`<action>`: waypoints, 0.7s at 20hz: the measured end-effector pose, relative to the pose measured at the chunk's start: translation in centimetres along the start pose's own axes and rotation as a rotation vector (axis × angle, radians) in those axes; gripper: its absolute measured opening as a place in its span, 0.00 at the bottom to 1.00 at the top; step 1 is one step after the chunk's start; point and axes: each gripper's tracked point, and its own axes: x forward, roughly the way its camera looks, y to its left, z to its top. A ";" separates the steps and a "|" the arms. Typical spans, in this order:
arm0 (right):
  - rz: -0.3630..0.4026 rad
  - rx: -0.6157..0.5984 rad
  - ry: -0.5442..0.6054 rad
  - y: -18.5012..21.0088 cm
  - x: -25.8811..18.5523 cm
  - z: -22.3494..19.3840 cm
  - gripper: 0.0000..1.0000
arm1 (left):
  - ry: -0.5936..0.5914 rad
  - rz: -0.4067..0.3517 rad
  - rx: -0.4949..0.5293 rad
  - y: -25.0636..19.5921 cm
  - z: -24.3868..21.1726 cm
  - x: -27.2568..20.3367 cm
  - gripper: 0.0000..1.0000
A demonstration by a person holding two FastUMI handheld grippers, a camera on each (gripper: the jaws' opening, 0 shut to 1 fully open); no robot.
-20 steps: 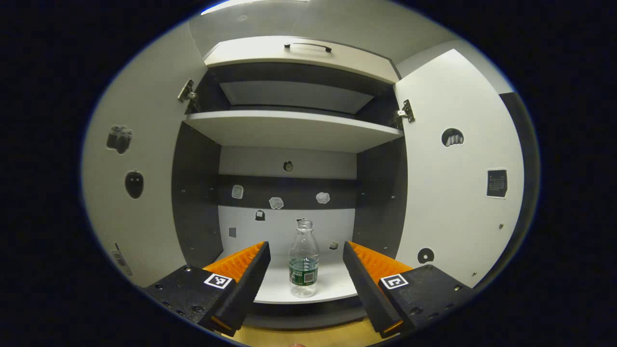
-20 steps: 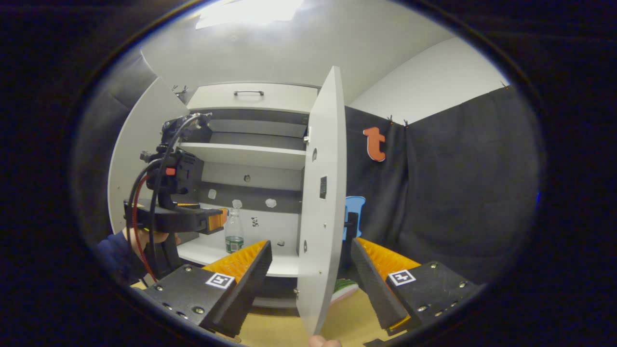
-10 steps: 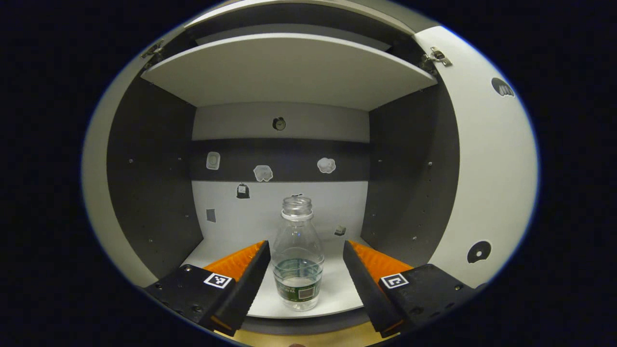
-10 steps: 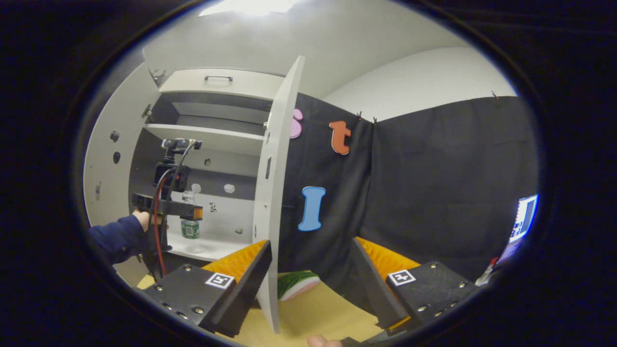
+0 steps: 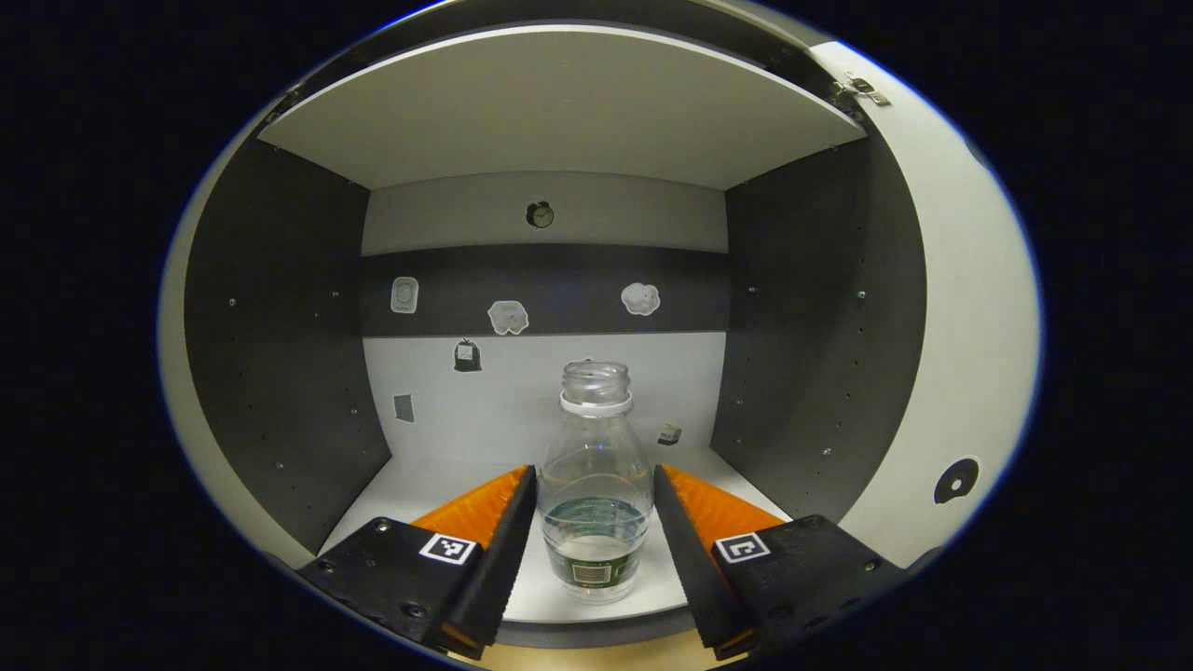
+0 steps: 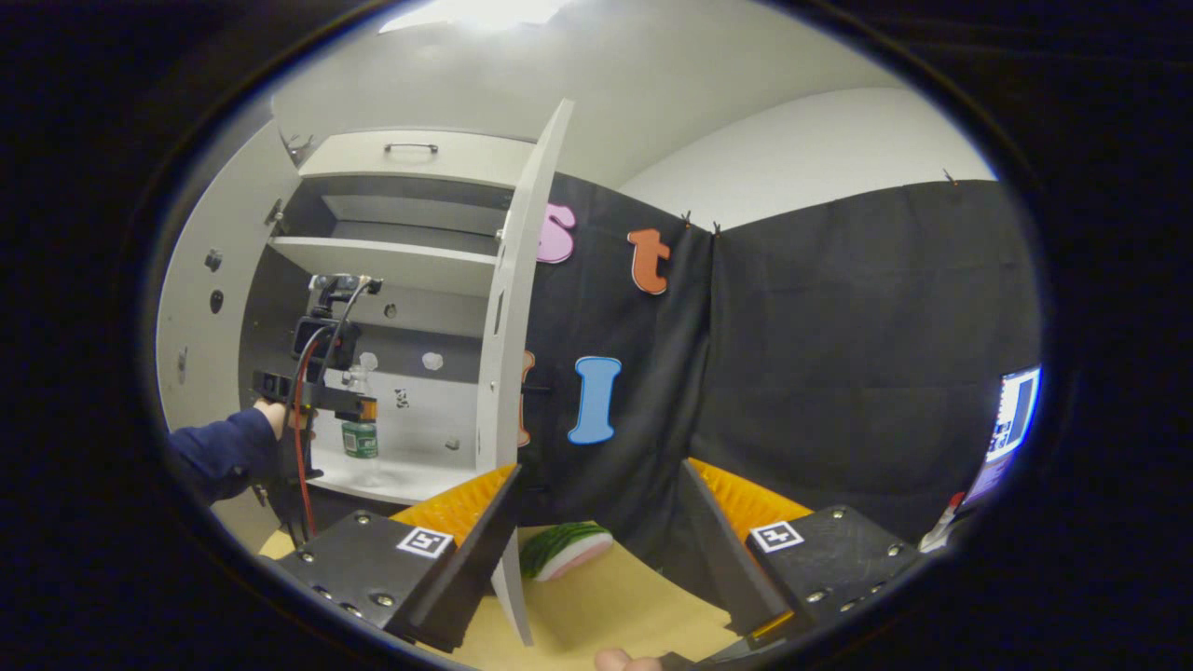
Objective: Grasp the bottle in the cabinet with the left hand and place it on the coaster, then close the right door with the right hand and the left door with the left hand.
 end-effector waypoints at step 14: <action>0.131 0.009 -0.020 1.7 -0.9 0.3 1.00 | -0.005 -0.137 -0.112 0.9 -5.1 -14.1 0.77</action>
